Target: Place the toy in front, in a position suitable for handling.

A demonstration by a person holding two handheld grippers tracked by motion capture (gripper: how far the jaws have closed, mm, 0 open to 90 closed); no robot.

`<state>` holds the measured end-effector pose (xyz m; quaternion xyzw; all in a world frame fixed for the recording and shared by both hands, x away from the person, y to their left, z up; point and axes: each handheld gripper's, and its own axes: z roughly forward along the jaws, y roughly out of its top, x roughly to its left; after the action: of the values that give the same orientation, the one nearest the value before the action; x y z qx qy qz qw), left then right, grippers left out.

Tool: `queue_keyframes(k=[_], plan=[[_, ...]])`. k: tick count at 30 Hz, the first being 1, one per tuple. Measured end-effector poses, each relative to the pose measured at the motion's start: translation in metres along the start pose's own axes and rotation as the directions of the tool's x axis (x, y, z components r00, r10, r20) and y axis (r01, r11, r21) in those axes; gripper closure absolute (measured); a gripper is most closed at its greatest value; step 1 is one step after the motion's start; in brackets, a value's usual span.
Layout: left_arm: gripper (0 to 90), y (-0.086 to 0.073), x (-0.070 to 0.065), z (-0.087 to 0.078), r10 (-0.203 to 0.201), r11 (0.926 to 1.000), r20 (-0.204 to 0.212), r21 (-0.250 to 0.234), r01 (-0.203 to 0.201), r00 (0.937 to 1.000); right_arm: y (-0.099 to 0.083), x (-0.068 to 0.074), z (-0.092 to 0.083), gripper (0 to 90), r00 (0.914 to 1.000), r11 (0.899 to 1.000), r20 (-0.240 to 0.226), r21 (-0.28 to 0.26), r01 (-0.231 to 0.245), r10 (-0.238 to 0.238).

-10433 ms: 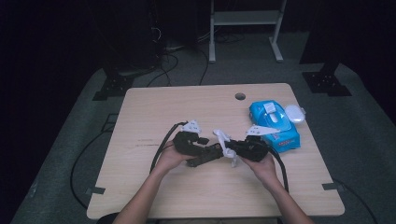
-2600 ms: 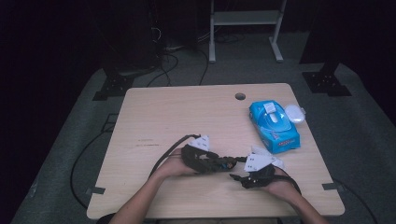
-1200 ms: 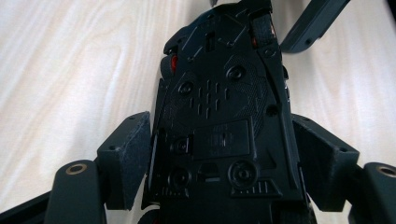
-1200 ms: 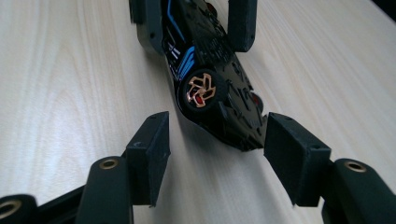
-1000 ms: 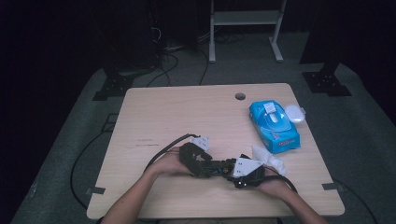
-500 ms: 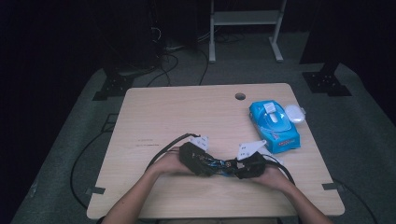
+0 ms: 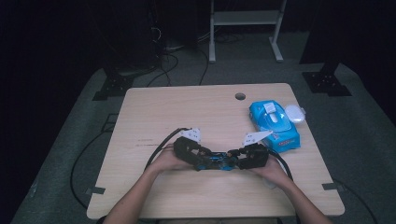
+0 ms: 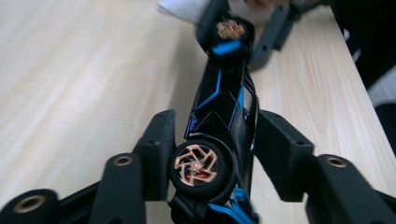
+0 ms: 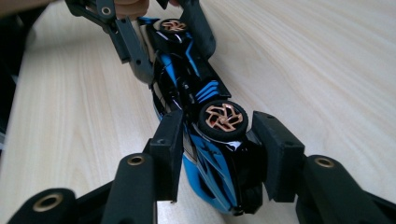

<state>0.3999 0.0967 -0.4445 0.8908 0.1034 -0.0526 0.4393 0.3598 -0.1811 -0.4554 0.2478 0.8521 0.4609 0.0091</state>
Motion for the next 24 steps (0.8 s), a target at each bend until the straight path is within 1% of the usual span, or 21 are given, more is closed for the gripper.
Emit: queue_keyframes(k=[1,2,4,5,6,8,10,11,12,13,14,15,16,17,18,19,20,21,22,23,24], plan=[[47.5,0.000,0.000,0.000,0.000,1.0000,0.000,0.000,0.000,1.0000,0.000,0.000,0.000,55.6,1.0000,1.000,0.000,0.000,0.000,0.000],[48.0,-0.001,0.002,-0.001,-0.017,0.9998,-0.003,-0.004,0.017,0.9998,0.000,-0.004,0.001,54.1,0.9996,1.000,-0.004,-0.009,-0.027,0.027],[48.9,-0.001,0.005,-0.001,-0.036,0.9993,-0.004,-0.006,0.036,0.9993,0.000,-0.007,0.001,52.3,0.9990,0.999,0.004,-0.016,-0.044,0.044],[49.6,-0.001,0.005,-0.001,-0.036,0.9993,-0.004,-0.006,0.036,0.9993,0.000,-0.007,0.000,50.9,0.9985,0.999,0.021,-0.021,-0.051,0.051],[49.5,-0.001,0.009,-0.002,-0.056,0.9984,0.000,-0.006,0.056,0.9985,0.000,-0.008,0.000,50.7,0.9982,0.998,0.034,-0.025,-0.049,0.050],[49.0,-0.002,0.013,-0.001,-0.079,0.9968,0.004,-0.009,0.079,0.9969,0.000,-0.009,-0.001,50.1,0.9965,0.998,0.060,-0.035,-0.055,0.057],[48.1,-0.003,0.016,0.000,-0.109,0.9938,0.004,-0.021,0.109,0.9940,0.000,-0.009,-0.002,49.8,0.9935,0.997,0.096,-0.046,-0.056,0.060],[47.5,-0.003,0.016,0.000,-0.109,0.9938,0.004,-0.021,0.109,0.9940,0.000,-0.009,-0.002,49.8,0.9935,0.997,0.096,-0.046,-0.056,0.060],[46.9,-0.004,0.019,0.000,-0.130,0.9911,0.000,-0.028,0.130,0.9915,0.001,-0.011,-0.004,48.8,0.9873,0.996,0.144,-0.066,-0.059,0.068],[46.6,-0.004,0.019,0.000,-0.130,0.9911,0.000,-0.028,0.130,0.9915,0.001,-0.011,-0.004,48.8,0.9873,0.996,0.144,-0.066,-0.059,0.068],[46.3,-0.004,0.020,-0.001,-0.133,0.9908,-0.016,-0.030,0.132,0.9910,0.001,-0.012,-0.004,47.8,0.9825,0.995,0.172,-0.076,-0.060,0.072],[45.3,-0.004,0.020,-0.002,-0.133,0.9905,-0.050,-0.041,0.131,0.9898,0.001,-0.013,-0.004,47.1,0.9802,0.995,0.184,-0.077,-0.059,0.073],[44.2,-0.004,0.021,-0.003,-0.124,0.9918,-0.094,-0.046,0.120,0.9879,0.002,-0.012,-0.002,46.6,0.9744,0.996,0.214,-0.071,-0.055,0.069],[43.5,-0.004,0.021,-0.003,-0.124,0.9918,-0.094,-0.046,0.120,0.9879,0.002,-0.012,-0.002,46.6,0.9744,0.996,0.214,-0.071,-0.055,0.069],[43.5,-0.004,0.022,-0.005,-0.124,0.9915,-0.113,-0.054,0.119,0.9858,0.003,-0.012,0.001,48.0,0.9664,0.998,0.250,-0.051,-0.046,0.058],[41.6,-0.005,0.024,-0.005,-0.117,0.9928,-0.142,-0.042,0.112,0.9829,0.003,-0.013,0.003,47.9,0.9663,0.998,0.250,-0.046,-0.051,0.061],[45.2,-0.006,0.024,-0.004,-0.117,0.9928,-0.139,-0.043,0.112,0.9834,0.004,-0.014,0.006,48.0,0.9659,0.998,0.251,-0.041,-0.054,0.062],[45.2,-0.006,0.024,-0.003,-0.112,0.9936,-0.152,-0.026,0.110,0.9819,0.004,-0.015,0.008,48.9,0.9660,0.998,0.251,-0.034,-0.054,0.061],[44.4,-0.006,0.024,-0.002,-0.107,0.9942,-0.163,-0.029,0.104,0.9808,0.004,-0.015,0.011,48.8,0.9651,0.998,0.256,-0.023,-0.053,0.057],[43.1,-0.006,0.025,-0.003,-0.104,0.9945,-0.163,-0.030,0.101,0.9812,0.005,-0.015,0.012,48.3,0.9644,0.998,0.259,-0.022,-0.051,0.055],[42.2,-0.007,0.025,-0.003,-0.103,0.9945,-0.171,-0.035,0.098,0.9800,0.005,-0.015,0.012,48.3,0.9663,0.998,0.250,-0.026,-0.055,0.060]])
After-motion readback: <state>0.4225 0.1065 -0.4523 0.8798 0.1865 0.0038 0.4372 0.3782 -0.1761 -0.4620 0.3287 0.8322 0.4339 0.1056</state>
